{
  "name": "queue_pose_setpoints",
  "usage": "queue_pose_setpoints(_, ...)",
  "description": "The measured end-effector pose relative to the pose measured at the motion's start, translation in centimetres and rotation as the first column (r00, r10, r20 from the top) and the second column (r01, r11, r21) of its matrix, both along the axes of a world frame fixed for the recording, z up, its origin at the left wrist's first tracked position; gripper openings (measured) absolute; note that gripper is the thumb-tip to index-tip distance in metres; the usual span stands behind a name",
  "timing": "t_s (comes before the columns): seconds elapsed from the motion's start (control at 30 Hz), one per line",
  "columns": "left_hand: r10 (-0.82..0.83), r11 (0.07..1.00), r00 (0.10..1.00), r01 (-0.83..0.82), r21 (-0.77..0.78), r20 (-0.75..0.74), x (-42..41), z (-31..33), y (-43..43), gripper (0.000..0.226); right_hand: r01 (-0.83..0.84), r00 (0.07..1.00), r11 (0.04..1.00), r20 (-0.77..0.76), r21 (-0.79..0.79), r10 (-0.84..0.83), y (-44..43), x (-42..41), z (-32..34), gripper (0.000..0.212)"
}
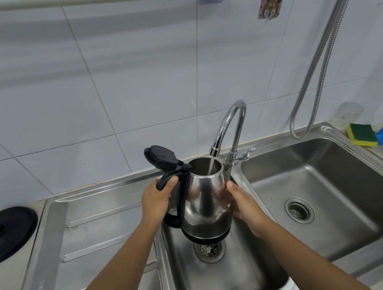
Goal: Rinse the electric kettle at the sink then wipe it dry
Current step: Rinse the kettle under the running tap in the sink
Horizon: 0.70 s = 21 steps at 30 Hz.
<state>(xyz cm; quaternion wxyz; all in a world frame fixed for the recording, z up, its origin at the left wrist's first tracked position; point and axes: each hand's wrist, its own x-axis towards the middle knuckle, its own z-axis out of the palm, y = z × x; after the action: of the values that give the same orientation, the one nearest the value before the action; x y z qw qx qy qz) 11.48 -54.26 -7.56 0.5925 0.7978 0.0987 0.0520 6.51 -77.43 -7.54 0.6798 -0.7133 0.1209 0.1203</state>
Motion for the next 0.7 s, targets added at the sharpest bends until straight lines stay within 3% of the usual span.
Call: queue_pose_setpoints(0.7,-0.006,1.000,1.000,0.006,-0.020,-0.023,0.27,0.16,-0.01,0.041,-0.011,0.998,1.000,0.061,-0.017,0.012,0.10,0.68,-0.40,0.039)
